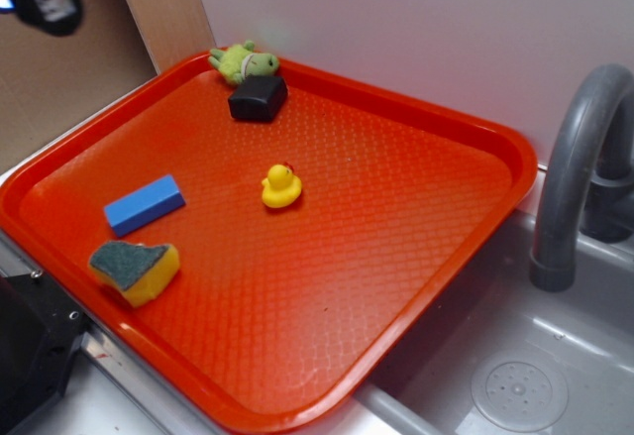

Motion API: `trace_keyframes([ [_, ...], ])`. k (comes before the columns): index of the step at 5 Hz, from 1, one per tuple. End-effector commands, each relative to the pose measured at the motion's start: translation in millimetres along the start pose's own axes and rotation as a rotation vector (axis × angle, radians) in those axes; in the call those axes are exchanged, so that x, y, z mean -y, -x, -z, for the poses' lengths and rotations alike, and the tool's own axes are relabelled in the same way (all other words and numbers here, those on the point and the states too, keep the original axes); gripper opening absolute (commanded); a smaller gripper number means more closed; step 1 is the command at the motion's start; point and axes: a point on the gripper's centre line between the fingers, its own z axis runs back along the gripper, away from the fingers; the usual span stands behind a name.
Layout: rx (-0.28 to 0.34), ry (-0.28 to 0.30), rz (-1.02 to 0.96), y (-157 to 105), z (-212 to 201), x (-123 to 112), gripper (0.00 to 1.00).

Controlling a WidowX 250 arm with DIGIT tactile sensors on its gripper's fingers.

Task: Grab the yellow duck.

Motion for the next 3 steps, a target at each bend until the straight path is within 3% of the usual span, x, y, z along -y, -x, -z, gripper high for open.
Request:
trace_keyframes([
  [1, 0.034, -0.036, 0.056, -34.9, 53.9, 11.6, 1.0],
  [2, 0.011, -0.023, 0.118, -42.1, 87.3, 22.6, 1.0],
  [3, -0.009, -0.049, 0.152, -57.6, 117.7, 36.1, 1.0],
])
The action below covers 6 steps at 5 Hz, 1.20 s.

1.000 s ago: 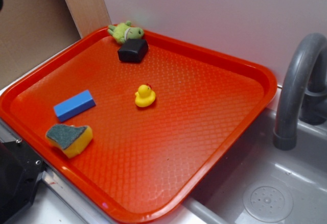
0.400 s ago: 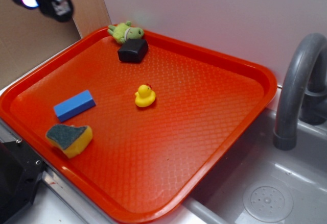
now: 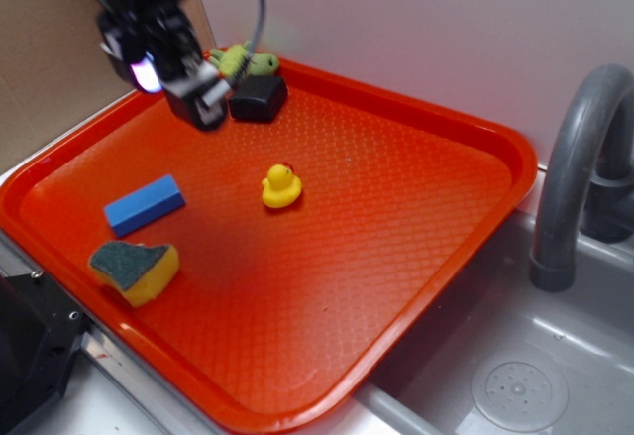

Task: Grab the yellow duck.

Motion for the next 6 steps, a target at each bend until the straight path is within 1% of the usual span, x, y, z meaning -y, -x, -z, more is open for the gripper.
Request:
trace_keyframes([
  [1, -0.01, -0.044, 0.066, -33.0, 43.2, 26.2, 1.0],
  [2, -0.041, -0.079, 0.071, -40.8, 73.5, 24.2, 1.0],
  [3, -0.059, -0.119, 0.071, -41.8, 88.1, 18.8, 1.0],
  [4, -0.062, -0.149, 0.077, -41.0, 101.1, 14.2, 0.0],
  [5, -0.064, -0.147, 0.059, -41.2, 98.3, 11.8, 0.0],
  [6, -0.064, -0.118, 0.049, -38.8, 72.3, 9.8, 0.0],
])
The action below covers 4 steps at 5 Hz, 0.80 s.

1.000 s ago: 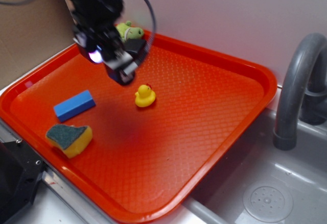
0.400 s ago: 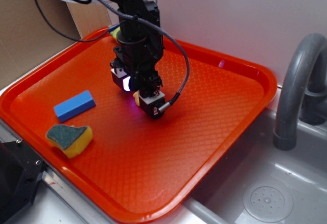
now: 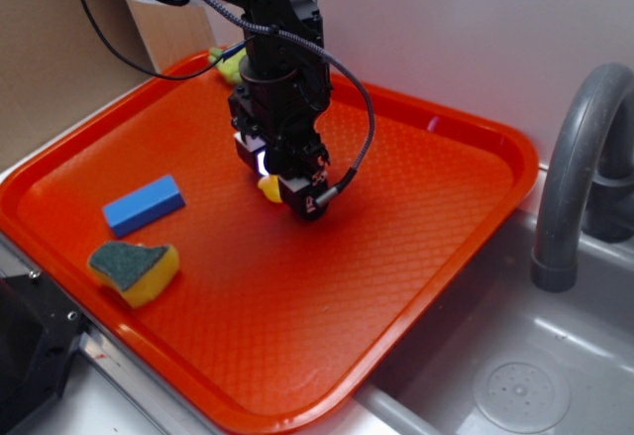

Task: Grab the yellow duck.

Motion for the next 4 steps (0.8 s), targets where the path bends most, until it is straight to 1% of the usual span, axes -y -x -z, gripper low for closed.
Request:
trace_keyframes([
  [1, 0.002, 0.138, -0.133, 20.1, -68.6, -26.4, 0.0],
  [2, 0.028, 0.191, -0.109, 27.9, -114.9, -45.2, 0.0],
  [3, 0.073, 0.194, -0.17, 43.0, -161.8, -64.4, 0.0],
  [4, 0.133, 0.214, -0.236, 56.2, -192.1, -77.0, 0.0],
])
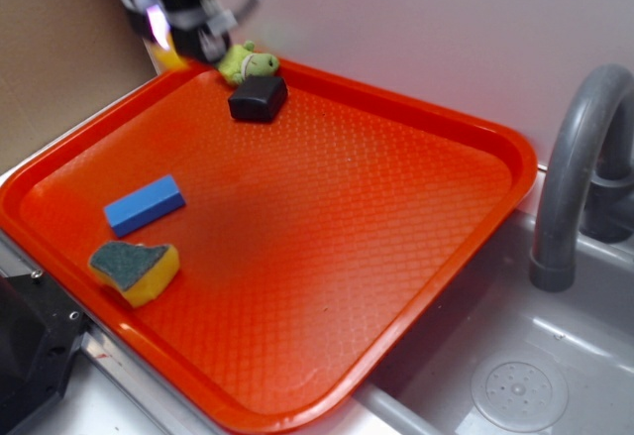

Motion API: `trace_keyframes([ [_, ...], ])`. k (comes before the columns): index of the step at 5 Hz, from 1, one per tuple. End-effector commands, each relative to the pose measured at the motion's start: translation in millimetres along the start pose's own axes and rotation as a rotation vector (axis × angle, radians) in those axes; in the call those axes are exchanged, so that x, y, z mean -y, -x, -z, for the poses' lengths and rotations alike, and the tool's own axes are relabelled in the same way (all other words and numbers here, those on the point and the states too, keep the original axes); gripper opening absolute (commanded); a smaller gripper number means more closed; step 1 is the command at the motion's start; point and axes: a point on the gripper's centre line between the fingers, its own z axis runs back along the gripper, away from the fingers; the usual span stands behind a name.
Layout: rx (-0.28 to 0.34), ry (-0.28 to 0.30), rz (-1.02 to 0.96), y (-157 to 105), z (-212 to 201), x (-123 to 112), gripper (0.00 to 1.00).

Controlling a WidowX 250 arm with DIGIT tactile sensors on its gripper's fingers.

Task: Grab the yellow duck.

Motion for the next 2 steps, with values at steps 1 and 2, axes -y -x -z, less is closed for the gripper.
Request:
trace_keyframes([
  [1, 0.196, 0.016, -0.134, 19.2, -74.8, -14.8, 0.0],
  [2, 0.203, 0.013, -0.116, 7.3, -64.7, -14.4, 0.0],
])
